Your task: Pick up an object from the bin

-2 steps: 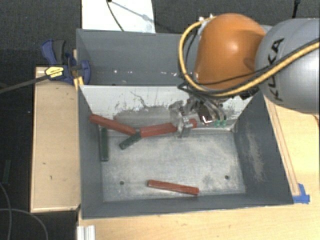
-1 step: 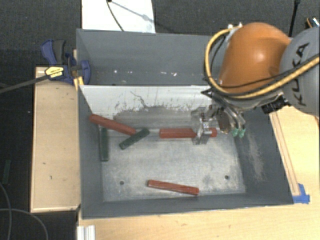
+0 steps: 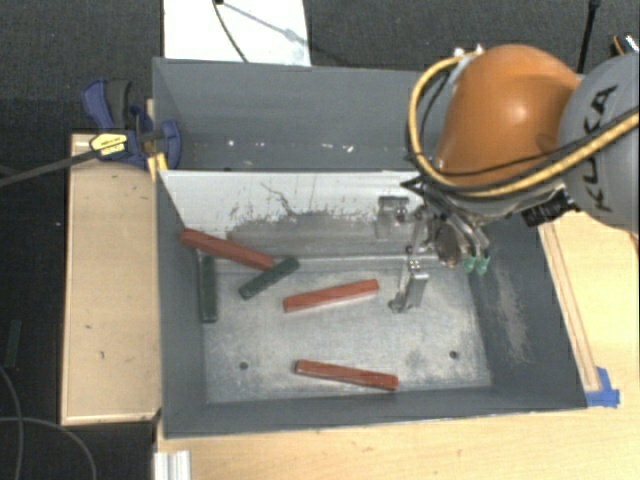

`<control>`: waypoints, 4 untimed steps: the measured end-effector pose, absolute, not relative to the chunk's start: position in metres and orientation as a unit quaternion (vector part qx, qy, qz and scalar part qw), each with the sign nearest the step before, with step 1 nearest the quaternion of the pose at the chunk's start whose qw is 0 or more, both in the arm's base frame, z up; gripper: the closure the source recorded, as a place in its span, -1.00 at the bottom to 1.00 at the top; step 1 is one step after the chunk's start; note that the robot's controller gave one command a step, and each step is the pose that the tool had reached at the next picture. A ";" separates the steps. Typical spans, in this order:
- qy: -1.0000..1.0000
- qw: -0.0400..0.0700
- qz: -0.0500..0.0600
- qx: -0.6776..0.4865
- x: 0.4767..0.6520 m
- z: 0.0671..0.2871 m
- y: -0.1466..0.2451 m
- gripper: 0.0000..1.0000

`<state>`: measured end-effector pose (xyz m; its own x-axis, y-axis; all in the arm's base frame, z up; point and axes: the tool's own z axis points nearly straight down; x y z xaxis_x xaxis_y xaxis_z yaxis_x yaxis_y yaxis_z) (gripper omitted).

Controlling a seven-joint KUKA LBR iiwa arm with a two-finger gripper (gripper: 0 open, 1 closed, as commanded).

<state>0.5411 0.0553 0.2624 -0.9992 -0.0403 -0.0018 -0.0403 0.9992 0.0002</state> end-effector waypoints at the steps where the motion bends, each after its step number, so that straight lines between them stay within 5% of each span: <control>1: 0.999 -0.002 0.000 -0.040 0.561 0.142 0.071 -1.00; 2: 0.995 -0.002 0.000 -0.101 0.576 0.067 0.058 -1.00; 3: 0.995 0.001 0.000 -0.101 0.578 0.072 0.059 1.00; 4: 0.995 0.006 0.000 -0.097 0.582 0.249 0.075 1.00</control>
Offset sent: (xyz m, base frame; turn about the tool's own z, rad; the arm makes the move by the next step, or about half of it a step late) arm 0.0208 0.0158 -0.1159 -0.0410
